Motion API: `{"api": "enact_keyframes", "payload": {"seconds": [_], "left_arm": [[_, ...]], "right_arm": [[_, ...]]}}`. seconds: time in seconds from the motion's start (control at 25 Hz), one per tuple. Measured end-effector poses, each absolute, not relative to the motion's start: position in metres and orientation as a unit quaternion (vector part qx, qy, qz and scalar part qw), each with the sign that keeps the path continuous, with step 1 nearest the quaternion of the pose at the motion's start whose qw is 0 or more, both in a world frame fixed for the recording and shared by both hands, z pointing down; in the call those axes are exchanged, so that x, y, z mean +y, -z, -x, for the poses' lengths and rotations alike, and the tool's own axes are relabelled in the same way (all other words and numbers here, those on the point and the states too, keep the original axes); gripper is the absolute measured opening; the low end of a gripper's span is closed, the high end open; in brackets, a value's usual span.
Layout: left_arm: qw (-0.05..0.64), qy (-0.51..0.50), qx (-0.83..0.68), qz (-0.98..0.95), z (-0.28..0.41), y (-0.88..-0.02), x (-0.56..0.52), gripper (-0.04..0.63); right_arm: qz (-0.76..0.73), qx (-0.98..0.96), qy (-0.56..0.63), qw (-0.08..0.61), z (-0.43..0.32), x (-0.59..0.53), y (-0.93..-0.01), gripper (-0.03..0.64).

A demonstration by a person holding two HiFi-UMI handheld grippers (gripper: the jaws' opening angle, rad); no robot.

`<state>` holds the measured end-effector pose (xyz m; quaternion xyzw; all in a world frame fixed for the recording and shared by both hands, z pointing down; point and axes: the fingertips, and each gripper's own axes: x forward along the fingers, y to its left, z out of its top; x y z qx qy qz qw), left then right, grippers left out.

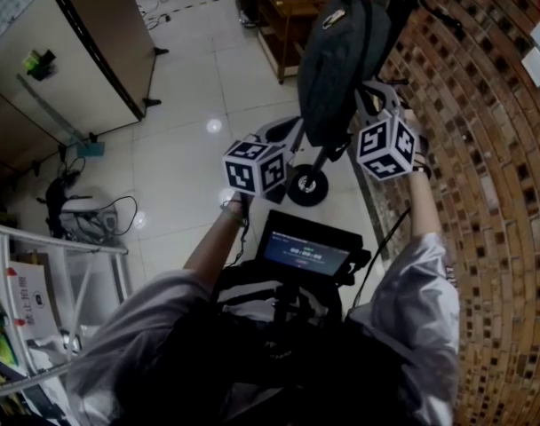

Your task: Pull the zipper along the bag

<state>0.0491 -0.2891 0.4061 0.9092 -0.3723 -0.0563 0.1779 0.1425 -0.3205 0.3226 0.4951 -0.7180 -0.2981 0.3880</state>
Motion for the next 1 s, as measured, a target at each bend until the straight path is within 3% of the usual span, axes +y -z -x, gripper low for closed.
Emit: {"api": "enact_keyframes", "payload": {"seconds": [0.28,1.0], "left_arm": [[0.183,0.055,-0.372,-0.908,-0.049,-0.411,-0.289,0.003],[0.184,0.053,-0.365,-0.911,-0.056,-0.409,-0.291,0.003]], "right_arm": [[-0.473,-0.698,0.319,0.432,-0.141,-0.314,-0.349,0.031],[-0.454,-0.694,0.314,0.462,-0.140,-0.305,-0.374,0.040]]}}
